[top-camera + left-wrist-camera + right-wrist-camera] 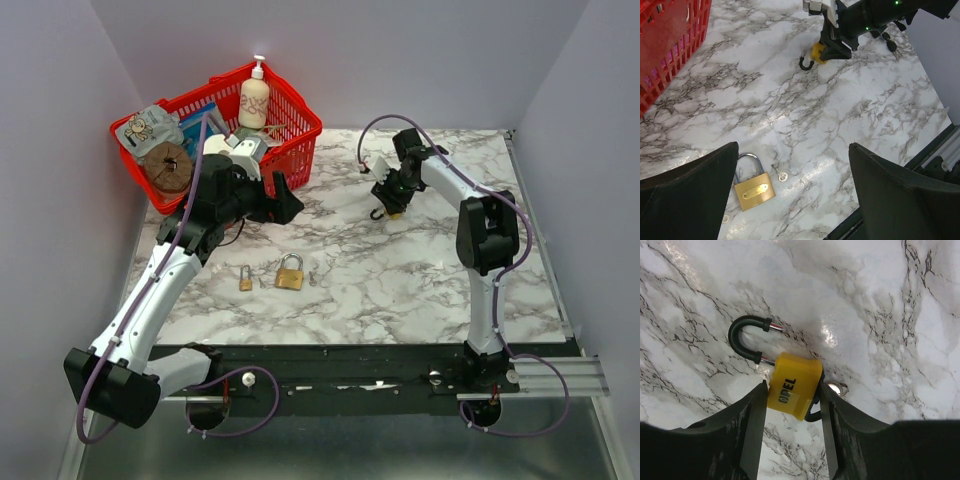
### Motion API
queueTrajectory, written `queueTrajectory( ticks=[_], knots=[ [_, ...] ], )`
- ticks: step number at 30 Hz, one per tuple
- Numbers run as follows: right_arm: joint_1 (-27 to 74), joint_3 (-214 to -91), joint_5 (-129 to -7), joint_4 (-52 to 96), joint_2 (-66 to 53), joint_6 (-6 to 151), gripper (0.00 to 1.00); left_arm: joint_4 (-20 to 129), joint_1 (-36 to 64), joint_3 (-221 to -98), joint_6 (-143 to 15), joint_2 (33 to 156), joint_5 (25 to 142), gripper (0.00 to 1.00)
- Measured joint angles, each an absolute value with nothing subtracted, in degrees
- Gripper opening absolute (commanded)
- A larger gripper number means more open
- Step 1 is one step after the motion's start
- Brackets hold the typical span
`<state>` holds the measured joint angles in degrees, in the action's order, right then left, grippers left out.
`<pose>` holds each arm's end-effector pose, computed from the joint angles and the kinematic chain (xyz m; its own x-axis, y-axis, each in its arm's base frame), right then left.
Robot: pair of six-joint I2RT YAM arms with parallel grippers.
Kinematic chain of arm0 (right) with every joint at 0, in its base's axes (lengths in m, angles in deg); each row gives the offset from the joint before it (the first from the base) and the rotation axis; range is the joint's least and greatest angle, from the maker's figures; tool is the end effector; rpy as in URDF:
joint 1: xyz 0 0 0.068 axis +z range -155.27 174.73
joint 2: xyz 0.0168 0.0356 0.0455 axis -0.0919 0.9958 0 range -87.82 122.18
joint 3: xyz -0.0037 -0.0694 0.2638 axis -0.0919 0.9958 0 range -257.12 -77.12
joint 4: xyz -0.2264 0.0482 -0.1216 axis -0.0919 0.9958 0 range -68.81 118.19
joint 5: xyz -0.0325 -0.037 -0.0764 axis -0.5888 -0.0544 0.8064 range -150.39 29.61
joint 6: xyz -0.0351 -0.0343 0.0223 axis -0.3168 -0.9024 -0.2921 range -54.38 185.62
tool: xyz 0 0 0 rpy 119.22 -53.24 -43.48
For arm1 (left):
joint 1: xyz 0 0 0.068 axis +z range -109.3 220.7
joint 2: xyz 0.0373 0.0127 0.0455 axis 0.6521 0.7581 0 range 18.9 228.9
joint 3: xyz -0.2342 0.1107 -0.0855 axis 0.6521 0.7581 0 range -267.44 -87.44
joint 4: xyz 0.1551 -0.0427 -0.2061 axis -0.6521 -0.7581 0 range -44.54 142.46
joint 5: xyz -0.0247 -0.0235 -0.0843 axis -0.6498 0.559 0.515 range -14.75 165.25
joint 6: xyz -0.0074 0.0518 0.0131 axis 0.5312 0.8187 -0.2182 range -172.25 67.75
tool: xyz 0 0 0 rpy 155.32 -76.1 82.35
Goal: Lock with the key
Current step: Adjust the lock at the center of the board.
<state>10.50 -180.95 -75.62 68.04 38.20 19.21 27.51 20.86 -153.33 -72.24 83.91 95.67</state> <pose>0.4435 0.1350 0.1889 -0.3641 -0.8291 -0.4242 -0.8941 0.4387 -0.0901 0.2315 -0.0967 0.3727 -0.5717 -0.1343 -0.8094 0.4493 0.7742 -0.4458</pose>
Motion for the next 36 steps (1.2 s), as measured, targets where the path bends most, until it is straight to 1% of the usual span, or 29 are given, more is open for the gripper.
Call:
queueTrajectory(
  ticks=[3, 5, 7, 8, 9, 10, 11, 12, 13, 14, 15, 18, 19, 21, 22, 23, 24, 25, 27, 28, 31, 36],
  knots=[
    [10.91, -180.95, -74.33, 68.01, 38.2, 19.58, 0.57, 27.51, 20.89, -153.33, -72.28, 83.95, 95.67, 0.99],
    [11.37, -180.95, -73.17, 67.99, 38.2, 19.97, 0.61, 27.55, 20.89, -153.33, -72.43, 84.0, 95.67, 0.99],
    [11.83, -180.95, -71.92, 68.01, 38.2, 20.61, 0.69, 27.66, 20.89, -153.33, -72.54, 84.08, 95.67, 0.99],
    [12.03, -180.95, -71.44, 68.06, 38.2, 20.83, 0.69, 27.75, 20.89, -153.33, -72.63, 84.17, 95.67, 0.99],
    [12.18, -180.88, -70.87, 68.12, 38.2, 21.04, 0.67, 27.86, 20.89, -153.33, -72.65, 84.22, 95.67, 0.99],
    [12.27, -180.75, -70.24, 68.12, 38.2, 21.04, 0.58, 28.01, 20.89, -153.33, -72.67, 84.28, 95.67, 0.99],
    [12.31, -180.6, -69.78, 68.12, 38.2, 21.09, 0.56, 28.08, 20.89, -153.33, -72.72, 84.33, 95.67, 0.99],
    [12.33, -180.51, -69.28, 68.17, 38.2, 21.15, 0.57, 28.1, 20.89, -153.33, -72.83, 84.33, 95.67, 0.99],
    [12.31, -180.49, -68.89, 68.39, 38.29, 21.42, 0.61, 28.16, 20.93, -153.33, -72.85, 84.33, 95.67, 0.99],
    [12.31, -180.51, -68.6, 68.47, 38.29, 21.63, 0.62, 28.16, 20.95, -153.33, -72.85, 84.33, 95.65, 0.99],
    [12.31, -180.55, -68.56, 68.67, 38.29, 22.01, 0.62, 28.21, 21.0, -153.33, -72.85, 84.33, 95.65, 0.99],
    [12.31, -180.55, -68.67, 70.05, 38.29, 23.21, 0.59, 28.23, 21.08, -153.33, -72.85, 84.33, 95.65, 0.99],
    [12.31, -180.55, -68.82, 70.64, 38.24, 23.82, 0.56, 28.23, 21.11, -153.33, -72.83, 84.33, 95.65, 0.99],
    [12.31, -180.55, -69.15, 72.04, 38.09, 25.31, 0.53, 28.23, 21.15, -153.33, -72.83, 84.33, 95.65, 0.99],
    [12.31, -180.55, -69.41, 72.89, 37.91, 26.46, 0.5, 28.23, 21.15, -153.33, -72.83, 84.33, 95.65, 0.99],
    [12.31, -180.55, -69.93, 74.02, 37.7, 27.82, 0.49, 28.25, 21.15, -153.33, -72.83, 84.33, 95.65, 0.99],
    [12.29, -180.34, -70.52, 75.14, 37.39, 29.28, 0.51, 28.27, 21.15, -153.33, -72.85, 84.33, 95.65, 0.99],
    [12.29, -179.68, -71.14, 75.77, 36.93, 30.84, 0.62, 28.34, 21.15, -153.33, -72.85, 84.33, 95.65, 0.99],
    [12.31, -177.41, -72.65, 76.93, 35.42, 34.05, 0.7, 28.43, 21.19, -153.33, -72.87, 84.33, 95.65, 0.99],
    [12.31, -176.16, -73.48, 77.43, 34.61, 35.56, 0.77, 28.45, 21.21, -153.33, -72.87, 84.33, 95.65, 0.99],
    [12.31, -172.84, -75.9, 79.84, 32.19, 38.79, 0.86, 28.49, 21.26, -153.33, -72.85, 84.33, 95.65, 0.99],
    [12.31, -171.2, -79.62, 81.63, 27.95, 37.61, 0.9, 28.51, 21.48, -153.33, -72.56, 84.13, 95.76, 0.99]
  ],
)
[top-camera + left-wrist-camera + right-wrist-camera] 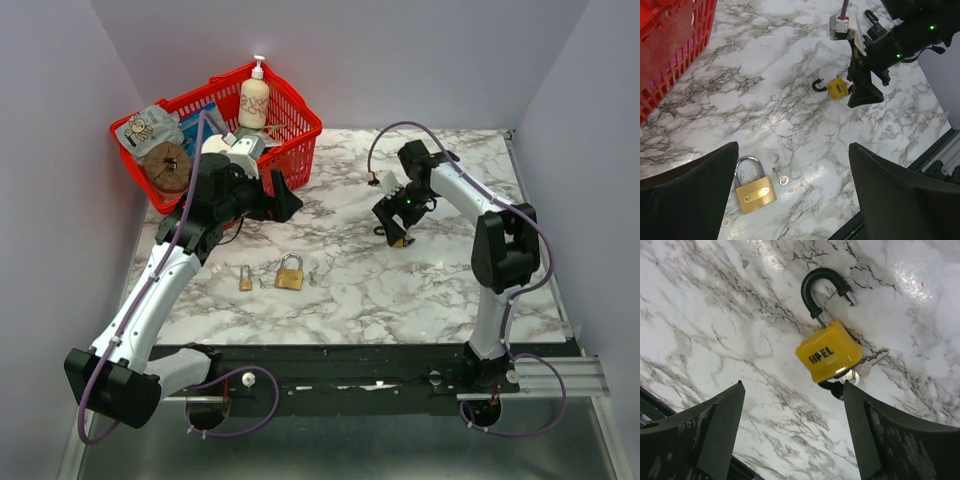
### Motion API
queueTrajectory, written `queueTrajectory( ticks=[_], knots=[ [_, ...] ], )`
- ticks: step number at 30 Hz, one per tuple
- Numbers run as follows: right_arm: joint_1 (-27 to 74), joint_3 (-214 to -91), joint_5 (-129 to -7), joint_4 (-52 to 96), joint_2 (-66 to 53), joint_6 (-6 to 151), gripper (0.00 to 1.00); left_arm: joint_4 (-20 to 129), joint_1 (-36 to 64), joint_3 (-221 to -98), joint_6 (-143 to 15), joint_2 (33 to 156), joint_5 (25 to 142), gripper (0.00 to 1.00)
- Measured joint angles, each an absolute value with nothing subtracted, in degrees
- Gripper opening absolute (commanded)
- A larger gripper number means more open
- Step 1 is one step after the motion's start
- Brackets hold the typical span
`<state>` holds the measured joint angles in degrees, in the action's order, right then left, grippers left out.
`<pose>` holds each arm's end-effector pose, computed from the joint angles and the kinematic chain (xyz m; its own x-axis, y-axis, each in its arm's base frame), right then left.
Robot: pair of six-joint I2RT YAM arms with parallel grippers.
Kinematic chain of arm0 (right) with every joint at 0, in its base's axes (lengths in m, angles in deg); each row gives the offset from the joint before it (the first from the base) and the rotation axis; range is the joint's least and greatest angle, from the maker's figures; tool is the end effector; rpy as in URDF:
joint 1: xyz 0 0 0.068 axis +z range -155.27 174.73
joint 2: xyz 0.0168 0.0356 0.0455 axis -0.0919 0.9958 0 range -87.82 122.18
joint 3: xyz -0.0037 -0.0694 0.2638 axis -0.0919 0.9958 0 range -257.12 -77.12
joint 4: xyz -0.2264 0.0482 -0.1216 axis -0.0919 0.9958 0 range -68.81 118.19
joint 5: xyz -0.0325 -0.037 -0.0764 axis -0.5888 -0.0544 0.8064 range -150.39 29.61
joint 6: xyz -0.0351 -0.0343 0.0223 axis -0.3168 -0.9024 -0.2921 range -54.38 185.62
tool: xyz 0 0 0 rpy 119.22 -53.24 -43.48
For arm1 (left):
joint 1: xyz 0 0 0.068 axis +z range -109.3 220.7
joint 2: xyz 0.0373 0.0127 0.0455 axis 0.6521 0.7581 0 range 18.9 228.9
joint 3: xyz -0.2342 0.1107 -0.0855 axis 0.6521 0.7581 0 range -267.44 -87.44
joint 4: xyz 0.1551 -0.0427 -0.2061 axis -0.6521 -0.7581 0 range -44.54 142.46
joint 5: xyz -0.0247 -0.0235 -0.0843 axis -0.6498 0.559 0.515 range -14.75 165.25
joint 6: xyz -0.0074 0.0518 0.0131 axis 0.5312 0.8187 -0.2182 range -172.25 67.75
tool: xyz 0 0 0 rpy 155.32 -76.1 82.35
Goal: Lock with the key
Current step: Adjust the lock at the center of the board, then pick up the lock from the center of the board.
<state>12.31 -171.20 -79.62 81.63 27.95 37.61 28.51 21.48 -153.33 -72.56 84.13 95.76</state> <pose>0.3771 0.1318 0.2098 -0.6795 -0.6806 -0.2740 -0.7333 0.6421 0.2236 0.2342 -0.0948 0.3735 -0.5626 -0.1481 -0.8133 0.4445 0.7753 -0.4487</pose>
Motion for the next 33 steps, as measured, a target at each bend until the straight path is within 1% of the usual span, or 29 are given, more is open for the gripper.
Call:
queueTrajectory(
  ticks=[2, 6, 14, 20, 28, 32, 33],
  knots=[
    [12.31, -169.78, -79.64, 80.63, 24.89, 33.13, 0.92, 28.51, 21.56, -153.33, -72.1, 83.91, 96.26, 0.99],
    [12.31, -166.41, -78.52, 77.39, 19.8, 21.81, 0.92, 28.71, 21.59, -153.3, -70.84, 83.41, 98.1, 0.99],
    [12.31, -166.39, -78.02, 74.72, 23.69, 8.26, 0.92, 30.04, 21.63, -153.17, -70.05, 82.34, 100.11, 0.99],
    [12.31, -166.39, -78.79, 74.11, 25.89, 3.17, 0.91, 30.5, 21.63, -152.43, -69.37, 81.33, 100.55, 0.99],
    [12.94, -165.17, -79.4, 73.52, 27.2, 0.3, 0.88, 31.01, 21.78, -151.34, -69.15, 80.98, 100.64, 0.99],
    [13.86, -162.5, -79.36, 73.04, 27.2, -0.4, 0.79, 31.27, 21.98, -151.16, -69.15, 80.98, 100.64, 0.99],
    [14.21, -161.93, -79.36, 72.91, 27.2, -0.44, 0.78, 31.44, 22.0, -151.14, -69.15, 80.98, 100.64, 0.99]
  ],
)
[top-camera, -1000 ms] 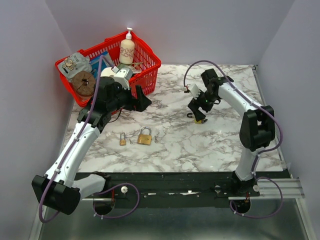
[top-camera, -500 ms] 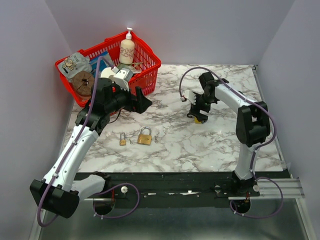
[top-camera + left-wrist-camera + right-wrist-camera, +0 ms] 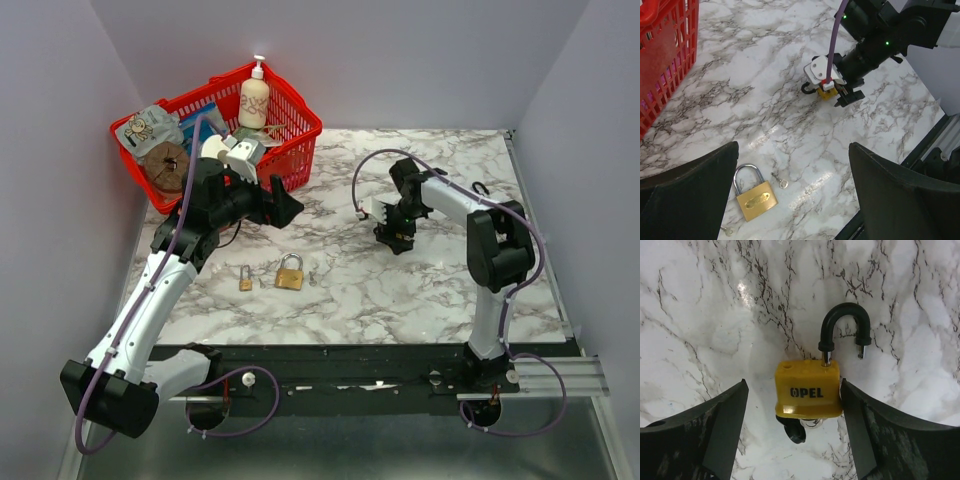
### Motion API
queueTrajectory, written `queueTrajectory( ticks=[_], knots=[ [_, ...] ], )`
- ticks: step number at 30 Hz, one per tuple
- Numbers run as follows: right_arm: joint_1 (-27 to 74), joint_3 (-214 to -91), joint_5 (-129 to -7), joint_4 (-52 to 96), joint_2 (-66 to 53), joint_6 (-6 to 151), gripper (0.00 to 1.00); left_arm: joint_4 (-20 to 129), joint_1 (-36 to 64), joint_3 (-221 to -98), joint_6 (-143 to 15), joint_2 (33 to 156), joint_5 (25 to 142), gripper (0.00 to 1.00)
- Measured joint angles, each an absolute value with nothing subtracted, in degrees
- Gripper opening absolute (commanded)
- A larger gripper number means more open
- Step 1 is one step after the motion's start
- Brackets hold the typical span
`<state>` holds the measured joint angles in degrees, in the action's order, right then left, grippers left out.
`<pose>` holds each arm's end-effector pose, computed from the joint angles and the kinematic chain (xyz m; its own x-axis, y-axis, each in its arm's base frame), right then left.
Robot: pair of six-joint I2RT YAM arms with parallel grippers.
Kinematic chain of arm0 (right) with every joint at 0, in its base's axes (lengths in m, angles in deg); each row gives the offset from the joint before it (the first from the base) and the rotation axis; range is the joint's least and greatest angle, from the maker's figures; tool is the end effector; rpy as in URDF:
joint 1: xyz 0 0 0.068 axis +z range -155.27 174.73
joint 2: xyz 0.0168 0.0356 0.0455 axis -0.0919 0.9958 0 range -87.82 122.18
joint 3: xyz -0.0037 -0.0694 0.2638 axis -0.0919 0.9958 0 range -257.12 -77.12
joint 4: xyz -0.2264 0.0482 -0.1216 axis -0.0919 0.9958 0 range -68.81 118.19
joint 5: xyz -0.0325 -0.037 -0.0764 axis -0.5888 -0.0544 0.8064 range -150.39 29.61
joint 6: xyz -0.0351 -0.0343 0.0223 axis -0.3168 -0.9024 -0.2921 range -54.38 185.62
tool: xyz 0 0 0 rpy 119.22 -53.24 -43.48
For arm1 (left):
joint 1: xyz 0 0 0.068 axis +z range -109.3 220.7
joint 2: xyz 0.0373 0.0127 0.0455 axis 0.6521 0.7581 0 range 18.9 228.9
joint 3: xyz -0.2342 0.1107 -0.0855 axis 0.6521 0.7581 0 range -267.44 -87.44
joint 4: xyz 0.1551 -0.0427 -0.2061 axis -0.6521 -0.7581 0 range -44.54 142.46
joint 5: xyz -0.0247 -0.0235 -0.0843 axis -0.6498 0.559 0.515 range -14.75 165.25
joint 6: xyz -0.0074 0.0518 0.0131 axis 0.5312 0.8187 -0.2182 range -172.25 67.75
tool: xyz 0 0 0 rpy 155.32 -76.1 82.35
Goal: Lock with the key
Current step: Pick up the lock from the center of the board.
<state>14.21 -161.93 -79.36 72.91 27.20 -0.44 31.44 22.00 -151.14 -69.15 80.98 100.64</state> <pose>0.3625 0.1406 0.1747 -0.0511 -0.9350 -0.3510 -0.9986 0.0537 0.0022 0.2222 -0.0913 0.3783 -0.4966 -0.1092 -0.8611 0.5522 0.7257 -0.4104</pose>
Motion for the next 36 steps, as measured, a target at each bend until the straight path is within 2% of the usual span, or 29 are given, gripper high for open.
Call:
queueTrajectory(
  ticks=[4, 7, 8, 12, 17, 20, 24, 29, 36],
  knots=[
    [15.2, -160.77, -79.01, 71.55, 27.2, -0.51, 0.69, 31.77, 22.02, -151.1, -69.15, 80.98, 100.64, 0.99],
    [15.74, -160.21, -78.5, 70.22, 27.2, -0.38, 0.59, 31.84, 22.39, -150.99, -69.15, 80.96, 100.79, 0.99],
    [15.81, -160.14, -78.37, 69.87, 27.2, -0.11, 0.51, 31.84, 22.57, -150.9, -69.15, 80.92, 100.88, 0.99],
    [16.05, -159.99, -77.72, 69.06, 27.2, 1.35, 0.32, 31.84, 22.7, -150.62, -69.15, 80.59, 101.44, 0.99],
    [16.05, -159.18, -79.18, 70.46, 25.81, 2.75, 0.2, 32.14, 22.74, -149.76, -67.65, 78.53, 102.91, 0.99],
    [16.0, -162.46, -84.99, 78.24, 23.93, 4.94, 0.13, 32.78, 22.74, -147.8, -65.0, 76.43, 105.36, 0.97],
    [16.44, -169.25, -97.15, 87.25, 19.1, 7.78, 0.09, 32.03, 22.74, -143.8, -52.32, 73.18, 112.64, 0.87],
    [19.46, -170.28, -110.46, 93.67, 9.57, 10.38, 0.04, 23.38, 21.65, -138.38, -27.34, 68.04, 122.49, 0.8],
    [26.98, -168.12, -119.11, 96.65, 7.42, 14.14, 0.01, 21.04, 11.4, -137.57, -9.51, 67.54, 122.76, 0.7]
  ],
)
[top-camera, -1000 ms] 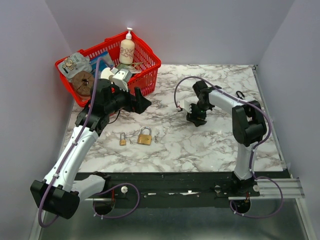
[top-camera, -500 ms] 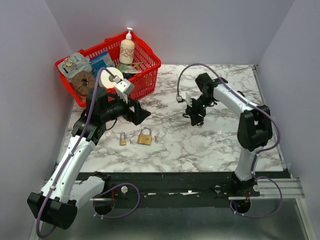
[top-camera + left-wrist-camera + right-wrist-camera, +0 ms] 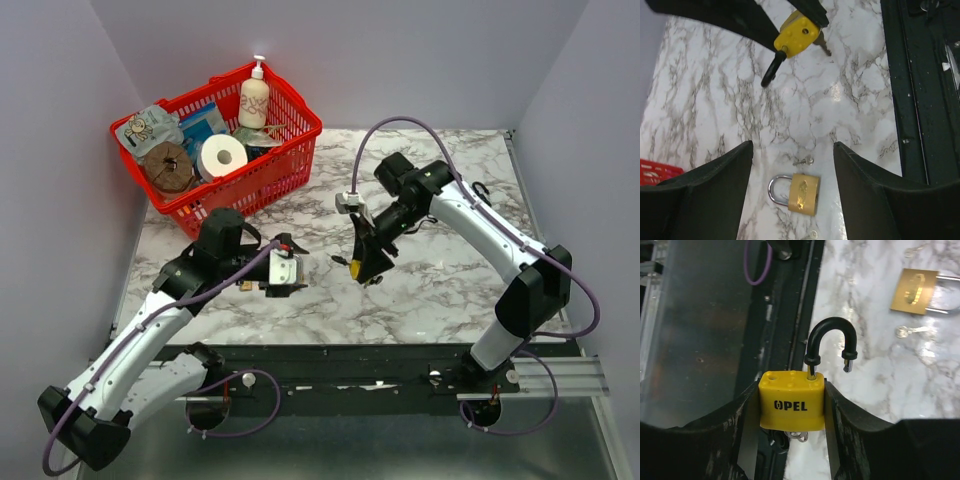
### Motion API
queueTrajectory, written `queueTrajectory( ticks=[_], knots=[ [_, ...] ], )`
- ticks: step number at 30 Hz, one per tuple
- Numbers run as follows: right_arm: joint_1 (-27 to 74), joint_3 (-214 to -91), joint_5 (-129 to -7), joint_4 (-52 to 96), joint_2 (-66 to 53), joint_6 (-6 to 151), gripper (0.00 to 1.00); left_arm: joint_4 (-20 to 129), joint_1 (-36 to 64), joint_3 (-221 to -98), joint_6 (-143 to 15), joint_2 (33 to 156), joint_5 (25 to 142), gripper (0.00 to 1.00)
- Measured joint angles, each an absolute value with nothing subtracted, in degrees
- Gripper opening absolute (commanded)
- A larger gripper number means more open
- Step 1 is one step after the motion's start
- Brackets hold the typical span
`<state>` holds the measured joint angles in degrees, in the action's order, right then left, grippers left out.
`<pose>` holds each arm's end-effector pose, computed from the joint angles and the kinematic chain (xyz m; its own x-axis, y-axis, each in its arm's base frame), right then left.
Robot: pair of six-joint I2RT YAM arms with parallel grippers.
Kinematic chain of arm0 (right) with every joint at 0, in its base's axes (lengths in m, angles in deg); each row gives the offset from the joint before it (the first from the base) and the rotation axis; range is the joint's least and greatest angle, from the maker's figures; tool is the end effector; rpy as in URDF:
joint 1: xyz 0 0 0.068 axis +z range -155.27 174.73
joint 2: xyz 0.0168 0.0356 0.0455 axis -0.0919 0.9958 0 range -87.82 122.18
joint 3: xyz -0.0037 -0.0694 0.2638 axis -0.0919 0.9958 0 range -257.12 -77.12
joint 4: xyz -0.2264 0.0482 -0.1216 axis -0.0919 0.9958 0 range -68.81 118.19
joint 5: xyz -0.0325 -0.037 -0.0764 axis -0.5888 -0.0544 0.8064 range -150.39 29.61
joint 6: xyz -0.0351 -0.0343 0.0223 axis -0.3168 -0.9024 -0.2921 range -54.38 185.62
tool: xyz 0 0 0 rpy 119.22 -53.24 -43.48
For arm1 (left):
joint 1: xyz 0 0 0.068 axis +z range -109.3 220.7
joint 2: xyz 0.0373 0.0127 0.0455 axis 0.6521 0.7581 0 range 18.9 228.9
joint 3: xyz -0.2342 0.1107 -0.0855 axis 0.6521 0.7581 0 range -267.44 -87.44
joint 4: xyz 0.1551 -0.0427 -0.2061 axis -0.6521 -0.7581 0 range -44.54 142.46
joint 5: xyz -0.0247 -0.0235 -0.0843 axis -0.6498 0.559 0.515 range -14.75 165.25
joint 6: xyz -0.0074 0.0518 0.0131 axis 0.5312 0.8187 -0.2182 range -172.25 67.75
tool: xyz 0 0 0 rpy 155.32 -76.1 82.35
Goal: Lock with the key
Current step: Pick up the lock from the center of the board, then lock the lock.
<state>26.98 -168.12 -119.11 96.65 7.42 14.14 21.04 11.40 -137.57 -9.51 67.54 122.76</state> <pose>0.2454 0.1908 0.3271 -0.2002 -0.6068 -0.7692 -0.9041 -0.1881 0.3837 0.1388 -0.1080 0.3290 0.2830 0.3668 -0.8862 0.9474 0.0372 0.3180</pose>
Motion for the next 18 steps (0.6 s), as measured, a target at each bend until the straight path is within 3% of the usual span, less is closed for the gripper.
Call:
queueTrajectory(
  ticks=[18],
  knots=[
    [33.8, -167.48, -122.37, 97.61, 7.4, 19.6, 0.01, 26.53, -2.92, -139.53, -6.29, 72.3, 114.76, 0.51]
  ],
)
